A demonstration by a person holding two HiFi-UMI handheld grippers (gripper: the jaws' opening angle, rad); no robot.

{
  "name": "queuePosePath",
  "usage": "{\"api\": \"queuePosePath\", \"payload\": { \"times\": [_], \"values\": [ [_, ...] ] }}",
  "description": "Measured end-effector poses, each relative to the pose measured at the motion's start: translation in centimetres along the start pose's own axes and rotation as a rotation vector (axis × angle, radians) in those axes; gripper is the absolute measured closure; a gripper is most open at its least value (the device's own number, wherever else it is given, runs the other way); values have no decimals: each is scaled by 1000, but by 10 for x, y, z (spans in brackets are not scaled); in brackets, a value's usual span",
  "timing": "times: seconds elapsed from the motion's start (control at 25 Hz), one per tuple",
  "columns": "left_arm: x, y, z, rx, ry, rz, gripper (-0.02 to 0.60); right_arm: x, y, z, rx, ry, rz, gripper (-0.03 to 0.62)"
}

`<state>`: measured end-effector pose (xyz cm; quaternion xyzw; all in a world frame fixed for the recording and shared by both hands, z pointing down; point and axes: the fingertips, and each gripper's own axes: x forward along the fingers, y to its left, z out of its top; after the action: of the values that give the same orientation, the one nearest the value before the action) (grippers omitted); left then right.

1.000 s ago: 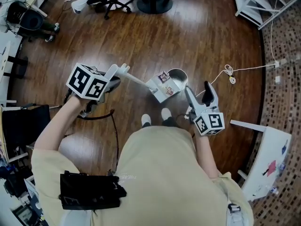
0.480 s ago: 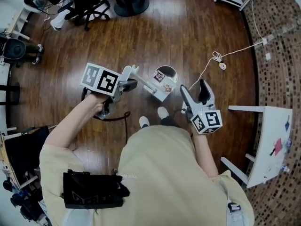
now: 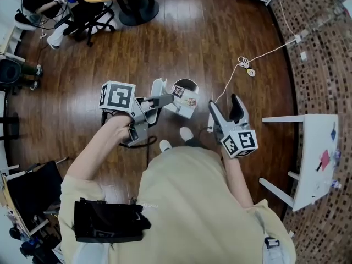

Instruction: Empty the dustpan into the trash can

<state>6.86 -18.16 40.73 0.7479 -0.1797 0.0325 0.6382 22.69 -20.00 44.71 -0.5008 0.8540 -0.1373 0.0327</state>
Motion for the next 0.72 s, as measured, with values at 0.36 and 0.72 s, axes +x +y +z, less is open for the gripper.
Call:
{"api": "queuePosePath", "payload": {
  "times": [0.36,0.72],
  "values": [
    [13,-23,36,-74,-105,-98,581,-7,-6,-4,7,11,-21,184],
    [40,-26,107,-178,-233,-182,581,0,-14,2,22,13,-27,191]
  ]
}}
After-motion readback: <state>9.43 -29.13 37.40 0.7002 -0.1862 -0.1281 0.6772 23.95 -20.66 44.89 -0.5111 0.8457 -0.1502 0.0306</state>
